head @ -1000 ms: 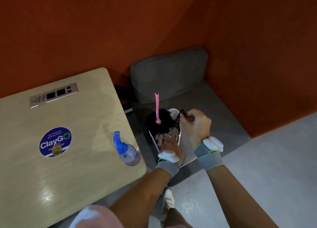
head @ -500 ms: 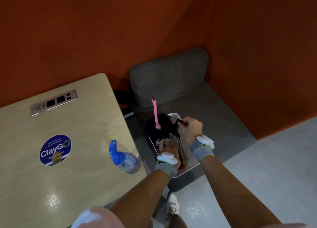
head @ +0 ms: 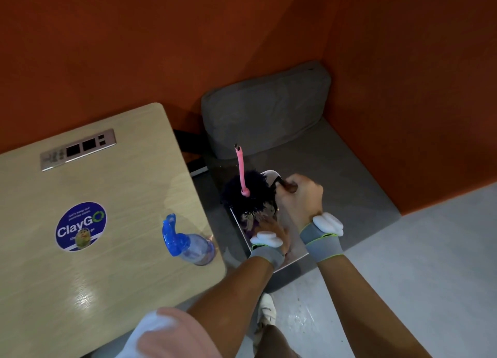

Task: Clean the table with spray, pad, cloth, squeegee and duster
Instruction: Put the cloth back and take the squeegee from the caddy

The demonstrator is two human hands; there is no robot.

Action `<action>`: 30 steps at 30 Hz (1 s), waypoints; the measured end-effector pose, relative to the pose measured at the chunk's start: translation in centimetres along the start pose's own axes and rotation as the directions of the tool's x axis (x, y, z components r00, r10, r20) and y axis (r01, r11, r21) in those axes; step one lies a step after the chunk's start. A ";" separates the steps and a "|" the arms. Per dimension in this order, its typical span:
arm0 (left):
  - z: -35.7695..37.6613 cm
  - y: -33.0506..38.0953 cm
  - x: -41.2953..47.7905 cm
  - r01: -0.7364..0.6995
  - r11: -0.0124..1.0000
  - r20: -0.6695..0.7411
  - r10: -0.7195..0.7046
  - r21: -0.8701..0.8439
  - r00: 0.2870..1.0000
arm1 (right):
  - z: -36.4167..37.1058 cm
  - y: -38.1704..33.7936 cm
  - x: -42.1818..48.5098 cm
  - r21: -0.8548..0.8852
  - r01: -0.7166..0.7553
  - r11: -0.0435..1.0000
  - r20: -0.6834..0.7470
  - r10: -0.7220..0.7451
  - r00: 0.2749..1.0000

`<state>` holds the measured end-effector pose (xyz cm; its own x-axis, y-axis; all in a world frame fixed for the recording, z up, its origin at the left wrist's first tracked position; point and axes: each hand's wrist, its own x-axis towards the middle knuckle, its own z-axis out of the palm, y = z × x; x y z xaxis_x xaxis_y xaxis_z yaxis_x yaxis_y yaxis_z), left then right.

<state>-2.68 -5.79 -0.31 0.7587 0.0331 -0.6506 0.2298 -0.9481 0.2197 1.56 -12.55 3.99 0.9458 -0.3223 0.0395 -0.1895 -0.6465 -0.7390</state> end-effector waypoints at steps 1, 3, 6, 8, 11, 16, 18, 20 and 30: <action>-0.4 0.1 0.0 0.030 1.000 -0.013 -0.030 -0.007 0.999 | -0.5 -0.6 -0.1 0.021 0.005 1.000 -0.034 -0.005 0.999; -0.7 0.4 -0.3 0.030 0.998 -0.047 -0.033 -0.058 0.998 | -1.6 -1.7 -0.3 0.069 0.016 0.997 -0.111 -0.008 0.994; -1.2 0.6 -1.0 0.037 0.998 -0.109 -0.042 -0.047 0.993 | -3.1 -2.8 -0.1 0.128 0.058 0.990 -0.212 -0.030 0.977; -1.5 0.7 -1.8 -0.008 0.995 -0.191 -0.010 -0.095 0.982 | -4.0 -3.3 0.2 0.170 0.099 0.980 -0.266 -0.052 0.963; -2.1 0.4 -3.6 -0.151 0.986 -0.187 0.135 -0.070 0.973 | -5.4 -4.5 0.8 0.231 0.200 0.952 -0.345 -0.112 0.932; -6.2 0.7 -5.9 -0.286 0.951 -0.418 0.216 -0.113 0.883 | -6.5 -7.2 1.2 0.341 0.329 0.881 -0.325 -0.218 0.920; -7.9 0.8 -7.2 -0.307 0.940 -0.463 0.208 -0.150 0.862 | -6.4 -8.3 1.1 0.361 0.373 0.855 -0.299 -0.272 0.915; -9.9 0.7 -8.4 -0.336 0.927 -0.525 0.206 -0.165 0.826 | -6.2 -9.5 0.7 0.348 0.414 0.841 -0.324 -0.307 0.895; -16.9 -3.4 -13.0 -0.570 0.742 -0.701 0.193 -0.353 0.686 | -6.1 -10.5 0.5 0.327 0.258 0.909 -0.050 -0.256 0.965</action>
<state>-3.02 2.29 19.64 0.9925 0.0613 0.1061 -0.0468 -0.6104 0.7907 2.41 -10.14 15.92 0.9485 -0.1804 0.2606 0.1576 -0.4448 -0.8816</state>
